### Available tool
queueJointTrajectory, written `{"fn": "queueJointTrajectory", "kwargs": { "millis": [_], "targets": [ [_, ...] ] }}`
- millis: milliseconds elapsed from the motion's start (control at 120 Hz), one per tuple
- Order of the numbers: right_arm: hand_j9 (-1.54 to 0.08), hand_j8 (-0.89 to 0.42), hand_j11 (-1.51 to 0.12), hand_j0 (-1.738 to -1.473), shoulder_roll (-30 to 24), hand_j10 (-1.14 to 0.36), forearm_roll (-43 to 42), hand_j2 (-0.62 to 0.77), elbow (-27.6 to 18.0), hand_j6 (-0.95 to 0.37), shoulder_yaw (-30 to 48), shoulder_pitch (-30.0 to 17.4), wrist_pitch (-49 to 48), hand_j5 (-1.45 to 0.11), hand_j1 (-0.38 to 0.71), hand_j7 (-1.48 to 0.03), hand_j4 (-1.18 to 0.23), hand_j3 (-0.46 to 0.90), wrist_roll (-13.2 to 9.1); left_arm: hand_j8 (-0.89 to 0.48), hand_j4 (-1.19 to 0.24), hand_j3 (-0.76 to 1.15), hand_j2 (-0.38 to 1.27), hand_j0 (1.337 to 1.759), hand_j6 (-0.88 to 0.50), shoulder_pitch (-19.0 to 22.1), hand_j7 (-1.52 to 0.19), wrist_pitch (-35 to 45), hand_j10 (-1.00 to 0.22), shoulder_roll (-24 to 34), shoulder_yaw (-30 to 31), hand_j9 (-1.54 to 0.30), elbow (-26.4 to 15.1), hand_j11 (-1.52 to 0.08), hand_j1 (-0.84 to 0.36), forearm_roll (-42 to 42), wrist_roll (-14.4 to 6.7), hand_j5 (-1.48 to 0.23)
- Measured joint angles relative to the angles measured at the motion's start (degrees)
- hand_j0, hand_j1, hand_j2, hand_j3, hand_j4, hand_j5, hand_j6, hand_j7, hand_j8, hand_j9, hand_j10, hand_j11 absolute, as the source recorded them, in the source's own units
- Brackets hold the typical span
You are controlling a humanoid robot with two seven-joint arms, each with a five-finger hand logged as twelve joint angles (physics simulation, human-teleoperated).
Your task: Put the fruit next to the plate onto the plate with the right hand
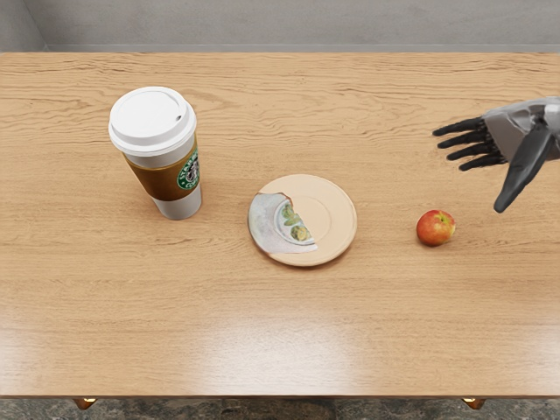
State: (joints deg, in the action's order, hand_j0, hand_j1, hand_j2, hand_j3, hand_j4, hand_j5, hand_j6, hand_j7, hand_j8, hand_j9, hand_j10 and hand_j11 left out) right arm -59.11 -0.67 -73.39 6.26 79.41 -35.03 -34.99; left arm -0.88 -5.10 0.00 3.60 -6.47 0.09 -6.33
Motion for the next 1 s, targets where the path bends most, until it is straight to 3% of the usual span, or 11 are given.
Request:
{"fn": "queueJointTrajectory", "kwargs": {
  "millis": [117,283,367,458,525,592,667,758,1000],
  "targets": [
    [0.0,0.0,0.0,-1.658,-1.1,0.0,0.6,0.0,0.7,0.0,1.1,-0.4,0.0,0.0,-0.35,0.0,0.0,0.0,0.0,-0.01,-0.01,0.0,0.0,1.658,-0.01,0.0,-0.01,0.0,-0.01,0.0,0.0,-0.01,0.0,-0.01,0.34,0.0,0.0,-0.01],
    [0.0,0.0,0.0,-1.658,6.1,0.0,-6.4,0.0,3.3,0.0,-2.1,0.7,0.0,0.0,-0.35,0.0,0.0,0.0,0.0,-0.01,-0.01,0.0,0.0,1.658,-0.01,0.0,-0.01,0.0,-0.01,0.0,0.0,-0.01,0.0,-0.01,0.34,0.0,0.0,-0.01],
    [0.0,0.0,0.0,-1.658,7.9,0.0,-9.5,0.0,3.9,0.0,-6.0,7.8,1.1,0.0,-0.35,0.0,0.0,0.0,0.0,-0.01,-0.01,0.0,0.0,1.658,-0.01,0.0,-0.01,0.0,-0.01,0.0,0.0,-0.01,0.0,-0.01,0.34,0.0,0.0,-0.01],
    [0.0,0.0,0.0,-1.658,14.0,0.0,-9.8,0.0,3.1,0.0,-22.8,20.2,11.1,0.0,-0.35,0.0,0.0,0.0,0.0,-0.01,-0.01,0.0,0.0,1.658,-0.01,0.0,-0.01,0.0,-0.01,0.0,0.0,-0.01,0.0,-0.01,0.34,0.0,0.0,-0.01],
    [0.0,0.0,0.0,-1.658,17.7,0.0,-9.6,0.0,-4.0,0.0,-31.9,27.1,23.1,0.0,-0.35,0.0,0.0,0.0,0.0,-0.01,-0.01,0.0,0.0,1.658,-0.01,0.0,-0.01,0.0,-0.01,0.0,0.0,-0.01,0.0,-0.01,0.34,0.0,0.0,-0.01],
    [0.0,0.0,0.0,-1.658,19.4,0.0,-9.7,0.0,-12.9,0.0,-35.6,30.3,35.1,0.0,-0.35,0.0,0.0,0.0,0.0,-0.01,-0.01,0.0,0.0,1.658,-0.01,0.0,-0.01,0.0,-0.01,0.0,0.0,-0.01,0.0,-0.01,0.34,0.0,0.0,-0.01],
    [0.0,0.0,0.0,-1.658,20.0,0.0,-10.2,0.0,-19.1,0.0,-36.9,29.1,48.0,0.0,-0.35,0.0,0.0,0.0,0.0,-0.01,-0.01,0.0,0.0,1.658,-0.01,0.0,-0.01,0.0,-0.01,0.0,0.0,-0.01,0.0,-0.01,0.34,0.0,0.0,-0.01],
    [0.0,0.0,0.0,-1.658,18.8,0.0,-10.9,0.0,-22.8,0.0,-37.3,24.4,56.3,0.0,-0.35,0.0,0.0,0.0,0.0,-0.01,-0.01,0.0,0.0,1.658,-0.01,0.0,-0.01,0.0,-0.01,0.0,0.0,-0.01,0.0,-0.01,0.34,0.0,0.0,-0.01],
    [-0.03,-0.03,-0.03,-1.658,17.9,-0.03,-12.0,0.0,-26.0,-0.03,-36.3,16.1,64.0,-0.03,-0.32,-0.03,-0.03,0.0,0.0,-0.01,-0.01,0.0,0.0,1.658,-0.01,0.0,-0.01,0.0,-0.01,0.0,0.0,-0.01,0.0,-0.01,0.34,0.0,0.0,-0.01]
  ]
}}
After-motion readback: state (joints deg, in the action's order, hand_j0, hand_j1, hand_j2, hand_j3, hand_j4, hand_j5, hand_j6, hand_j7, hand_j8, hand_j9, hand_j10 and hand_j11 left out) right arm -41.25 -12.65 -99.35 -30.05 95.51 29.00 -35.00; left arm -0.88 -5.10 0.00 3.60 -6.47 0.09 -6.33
